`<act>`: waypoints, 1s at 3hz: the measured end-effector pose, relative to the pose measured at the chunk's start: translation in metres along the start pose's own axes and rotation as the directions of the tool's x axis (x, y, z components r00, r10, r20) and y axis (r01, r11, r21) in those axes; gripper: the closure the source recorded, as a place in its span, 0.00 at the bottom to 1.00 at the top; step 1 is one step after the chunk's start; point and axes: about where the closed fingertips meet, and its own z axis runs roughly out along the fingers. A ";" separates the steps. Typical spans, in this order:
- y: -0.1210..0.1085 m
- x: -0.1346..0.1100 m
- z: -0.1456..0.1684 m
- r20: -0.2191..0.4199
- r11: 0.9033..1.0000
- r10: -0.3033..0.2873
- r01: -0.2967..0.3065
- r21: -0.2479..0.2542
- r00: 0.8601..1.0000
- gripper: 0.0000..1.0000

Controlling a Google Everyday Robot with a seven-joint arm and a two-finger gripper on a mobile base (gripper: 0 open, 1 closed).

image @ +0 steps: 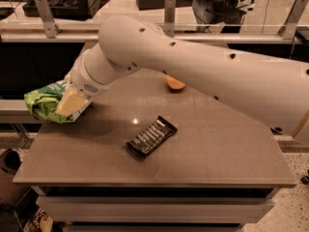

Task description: Pick green rice chip bag

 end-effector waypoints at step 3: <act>-0.042 -0.004 -0.047 0.193 0.997 -0.034 0.020 0.075 0.981 1.00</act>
Offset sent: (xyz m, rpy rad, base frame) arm 0.0341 -0.0386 0.0407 0.2488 -0.0792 0.0422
